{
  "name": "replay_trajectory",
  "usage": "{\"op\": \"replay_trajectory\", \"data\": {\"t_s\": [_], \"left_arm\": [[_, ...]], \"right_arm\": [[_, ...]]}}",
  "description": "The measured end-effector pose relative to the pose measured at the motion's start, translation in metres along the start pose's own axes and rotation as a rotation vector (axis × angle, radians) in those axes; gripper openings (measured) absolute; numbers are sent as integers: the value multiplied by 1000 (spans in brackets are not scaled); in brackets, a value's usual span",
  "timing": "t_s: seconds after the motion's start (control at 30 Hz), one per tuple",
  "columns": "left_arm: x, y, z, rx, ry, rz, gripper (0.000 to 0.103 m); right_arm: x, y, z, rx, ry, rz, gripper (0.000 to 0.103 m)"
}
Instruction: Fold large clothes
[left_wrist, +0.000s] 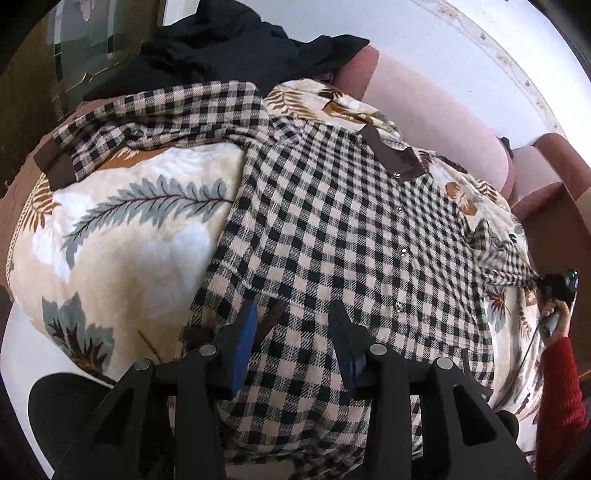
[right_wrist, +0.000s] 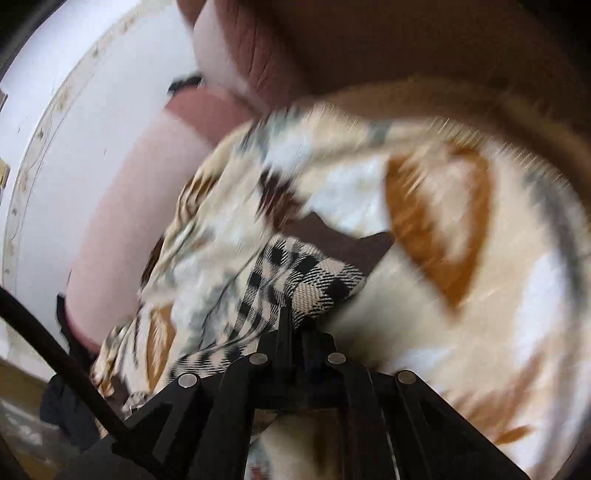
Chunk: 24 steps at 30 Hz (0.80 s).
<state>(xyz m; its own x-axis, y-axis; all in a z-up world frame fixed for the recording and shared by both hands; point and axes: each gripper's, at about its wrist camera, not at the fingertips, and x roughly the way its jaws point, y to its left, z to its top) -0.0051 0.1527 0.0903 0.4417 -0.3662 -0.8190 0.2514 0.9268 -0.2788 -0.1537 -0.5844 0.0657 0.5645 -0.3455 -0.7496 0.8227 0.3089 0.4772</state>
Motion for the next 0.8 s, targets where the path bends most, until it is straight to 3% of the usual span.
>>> {"op": "replay_trajectory", "data": {"t_s": [0.17,0.27,0.4,0.57,0.67,0.8], "left_arm": [[4,0,18,6,-41,-50,39],[10,-2,33,22,-75,-69,42],[23,4,56,30,-122,-77,43],[42,30,94,-11,-179,-64,43],[50,52,112,-65,-207,-54,43],[53,87,114,-121,-250,-35,47]], "right_arm": [[-17,-16,5,31,-12,-57,4],[-28,18,-5,-49,-37,-75,4],[-47,102,-32,-232,-45,-8,4],[-52,228,-118,-493,15,118,4],[-40,298,-191,-625,93,196,4],[-15,359,-290,-793,197,242,4]]}}
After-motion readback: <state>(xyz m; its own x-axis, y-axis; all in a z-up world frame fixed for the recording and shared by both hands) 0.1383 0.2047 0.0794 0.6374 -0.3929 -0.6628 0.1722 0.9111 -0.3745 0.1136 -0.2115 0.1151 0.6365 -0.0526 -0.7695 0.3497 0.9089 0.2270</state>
